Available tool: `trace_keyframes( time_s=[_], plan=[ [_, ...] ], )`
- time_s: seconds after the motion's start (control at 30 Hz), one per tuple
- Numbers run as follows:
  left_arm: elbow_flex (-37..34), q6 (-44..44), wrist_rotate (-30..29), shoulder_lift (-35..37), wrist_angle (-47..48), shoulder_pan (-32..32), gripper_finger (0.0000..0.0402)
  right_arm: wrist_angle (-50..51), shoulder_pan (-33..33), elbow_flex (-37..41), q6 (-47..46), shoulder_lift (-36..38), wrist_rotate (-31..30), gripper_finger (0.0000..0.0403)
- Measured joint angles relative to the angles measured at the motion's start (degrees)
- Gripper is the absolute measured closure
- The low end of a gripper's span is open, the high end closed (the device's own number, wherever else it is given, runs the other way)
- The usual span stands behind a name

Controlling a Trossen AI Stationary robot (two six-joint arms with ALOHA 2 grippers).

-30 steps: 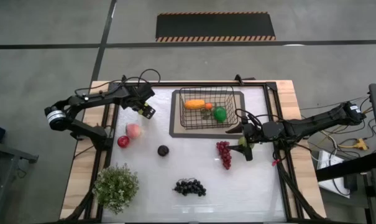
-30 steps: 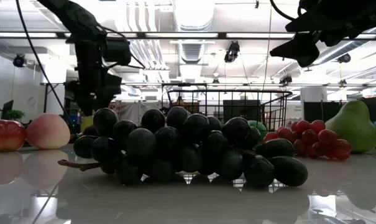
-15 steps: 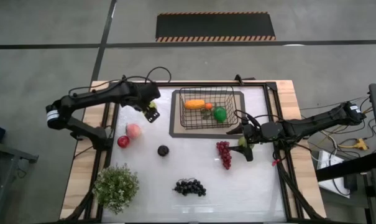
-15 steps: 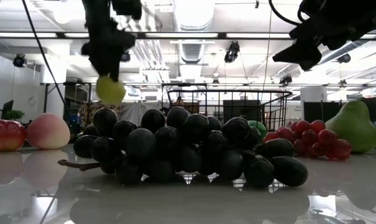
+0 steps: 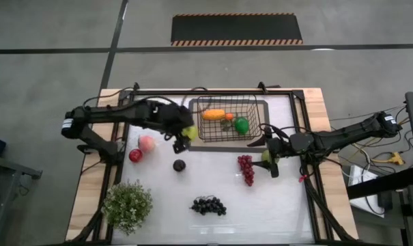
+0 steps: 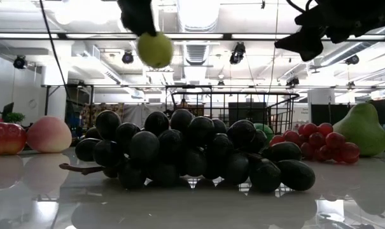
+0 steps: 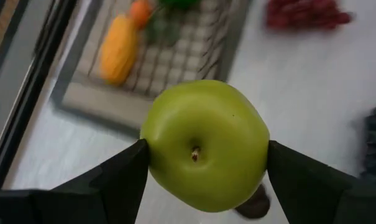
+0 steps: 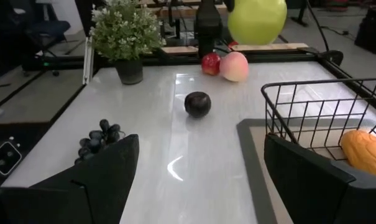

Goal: Build produce basket
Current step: Put the green apple into the black wire basket

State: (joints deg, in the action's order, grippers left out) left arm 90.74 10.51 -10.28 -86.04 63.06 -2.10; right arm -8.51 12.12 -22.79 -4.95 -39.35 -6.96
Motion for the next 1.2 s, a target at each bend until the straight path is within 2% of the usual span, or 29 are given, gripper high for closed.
trace_keyframes(
  time_s=[0.13,0.37,0.57,0.77,0.9,1.2],
  plan=[
    [5.90,-6.21,2.37,-5.28,-1.15,0.40,0.0121,0.43,0.00,0.00,0.09,0.34,0.04,0.0076],
    [16.04,-16.47,2.88,-15.16,-1.16,-1.52,0.0121,1.21,0.00,0.00,-0.09,1.68,2.71,0.0076],
    [20.03,-21.50,3.21,-21.35,-1.12,-5.42,0.0121,3.85,0.00,0.00,-1.01,4.50,2.69,0.0076],
    [20.61,-21.21,3.28,-25.24,-5.14,-10.89,0.0121,5.01,0.00,0.33,-1.11,6.43,2.69,0.0076],
    [20.54,-16.43,3.40,-27.69,-9.26,-14.15,0.0121,4.98,0.00,0.64,-1.14,6.56,2.51,0.0076],
    [20.28,-15.32,4.24,-32.62,-9.52,-14.86,0.0121,4.20,-0.02,2.87,-3.04,6.69,2.43,0.0076]
  ],
)
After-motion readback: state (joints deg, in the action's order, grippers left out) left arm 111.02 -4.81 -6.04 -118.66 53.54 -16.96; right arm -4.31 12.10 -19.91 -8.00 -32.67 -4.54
